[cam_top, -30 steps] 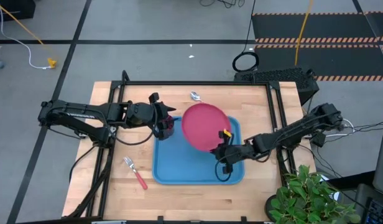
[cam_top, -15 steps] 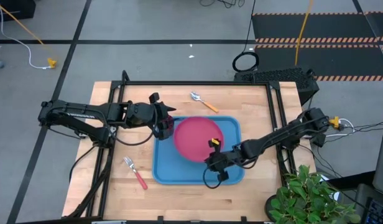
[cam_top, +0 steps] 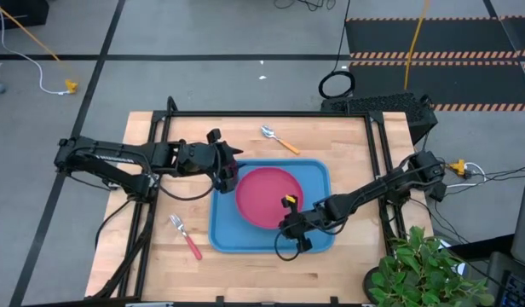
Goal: Pick and place plate/cup/fork/spoon on tray
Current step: Put the pink plate on the blue tray to the bottom right of the red glass
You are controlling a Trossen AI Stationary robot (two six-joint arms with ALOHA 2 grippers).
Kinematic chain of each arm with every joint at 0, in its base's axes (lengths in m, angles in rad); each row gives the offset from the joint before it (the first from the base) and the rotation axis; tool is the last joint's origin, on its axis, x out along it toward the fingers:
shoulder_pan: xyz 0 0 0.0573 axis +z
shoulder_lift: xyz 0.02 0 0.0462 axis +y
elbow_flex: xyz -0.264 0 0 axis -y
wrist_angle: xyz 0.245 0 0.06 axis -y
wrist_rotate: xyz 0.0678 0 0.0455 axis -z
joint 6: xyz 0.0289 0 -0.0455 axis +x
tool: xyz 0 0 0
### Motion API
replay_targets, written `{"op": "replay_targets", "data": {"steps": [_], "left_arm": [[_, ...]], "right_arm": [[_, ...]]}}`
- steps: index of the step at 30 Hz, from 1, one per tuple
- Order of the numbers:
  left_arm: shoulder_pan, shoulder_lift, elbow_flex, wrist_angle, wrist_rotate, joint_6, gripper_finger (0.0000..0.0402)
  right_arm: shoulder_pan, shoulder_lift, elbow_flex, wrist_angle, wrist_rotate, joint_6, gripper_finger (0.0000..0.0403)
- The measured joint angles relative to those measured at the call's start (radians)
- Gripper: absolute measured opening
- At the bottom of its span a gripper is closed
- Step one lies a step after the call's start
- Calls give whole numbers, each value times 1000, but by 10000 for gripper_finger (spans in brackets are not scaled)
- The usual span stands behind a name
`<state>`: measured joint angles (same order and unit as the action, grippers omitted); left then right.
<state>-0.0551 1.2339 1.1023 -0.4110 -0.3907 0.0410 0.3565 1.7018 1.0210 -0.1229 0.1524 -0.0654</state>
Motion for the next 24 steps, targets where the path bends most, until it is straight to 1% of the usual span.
{"op": "replay_targets", "data": {"steps": [2,7,14,24], "left_arm": [[0,-3,0,12,0,-1,186],[0,10,0,24,1,1,186],[0,13,1,40,1,8,186],[0,12,1,42,4,16,186]], "right_arm": [[2,3,0,8,-1,-1,0],[6,25,-1,57,-50,-12,0],[6,65,-1,114,-51,-34,1],[5,66,-1,133,-53,-34,29]]}}
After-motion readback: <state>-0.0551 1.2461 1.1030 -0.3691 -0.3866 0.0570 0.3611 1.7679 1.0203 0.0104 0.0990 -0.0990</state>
